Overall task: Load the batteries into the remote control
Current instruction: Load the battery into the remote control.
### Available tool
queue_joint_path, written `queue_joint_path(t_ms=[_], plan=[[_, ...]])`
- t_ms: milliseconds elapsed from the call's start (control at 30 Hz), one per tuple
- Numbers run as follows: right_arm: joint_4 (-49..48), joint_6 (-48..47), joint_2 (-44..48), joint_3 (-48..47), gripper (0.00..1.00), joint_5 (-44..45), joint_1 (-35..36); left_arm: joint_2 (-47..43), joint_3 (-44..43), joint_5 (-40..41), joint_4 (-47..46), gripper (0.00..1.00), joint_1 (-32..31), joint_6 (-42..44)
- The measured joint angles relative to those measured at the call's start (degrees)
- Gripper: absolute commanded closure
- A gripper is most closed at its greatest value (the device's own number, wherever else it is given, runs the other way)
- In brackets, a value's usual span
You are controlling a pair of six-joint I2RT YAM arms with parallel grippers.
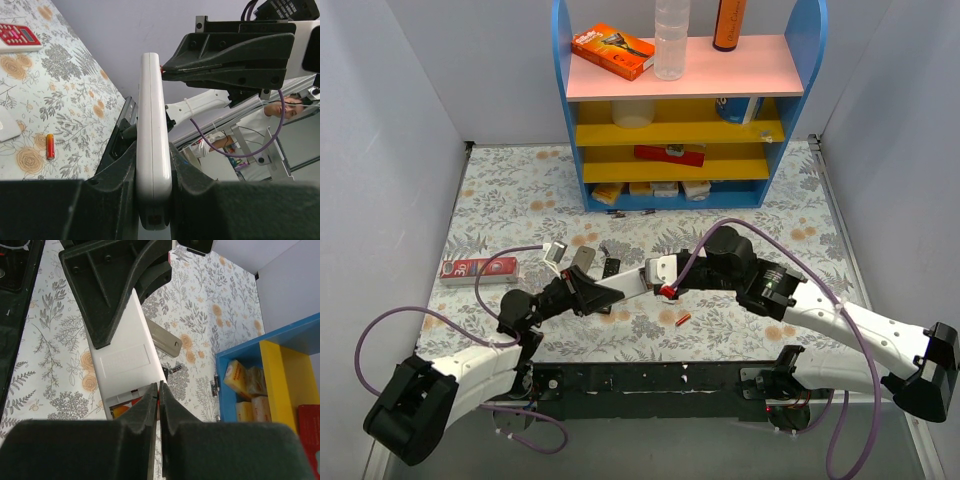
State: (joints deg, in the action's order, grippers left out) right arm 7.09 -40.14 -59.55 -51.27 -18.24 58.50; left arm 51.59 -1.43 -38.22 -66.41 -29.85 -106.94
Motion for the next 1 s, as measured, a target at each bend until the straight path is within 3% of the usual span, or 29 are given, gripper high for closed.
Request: queue_joint_path(t_ms=[233, 400, 767, 1000], plan=[[-1.75, 3.26, -0.17, 1.68, 0.74, 0.07, 0.09, 1.92, 0.0, -0.7, -1.14, 1.0, 0.02, -0.46], [-2.29, 5.73, -0.46, 1.49, 0.69, -0.24, 0.42, -0.79, 0.0, 0.39, -0.28, 1.0, 0.37, 2.38], [2.03, 12.09, -2.75, -2.6, 0.55, -2.23, 0.0, -5.6, -2.54, 2.38, 11.65, 1.0, 0.2, 10.21], [1.33, 18.93, -0.02, -3.67, 0.31, -4.66, -0.15, -5.6, -4.55, 5.16, 20.52, 1.0, 0.04, 14.49]])
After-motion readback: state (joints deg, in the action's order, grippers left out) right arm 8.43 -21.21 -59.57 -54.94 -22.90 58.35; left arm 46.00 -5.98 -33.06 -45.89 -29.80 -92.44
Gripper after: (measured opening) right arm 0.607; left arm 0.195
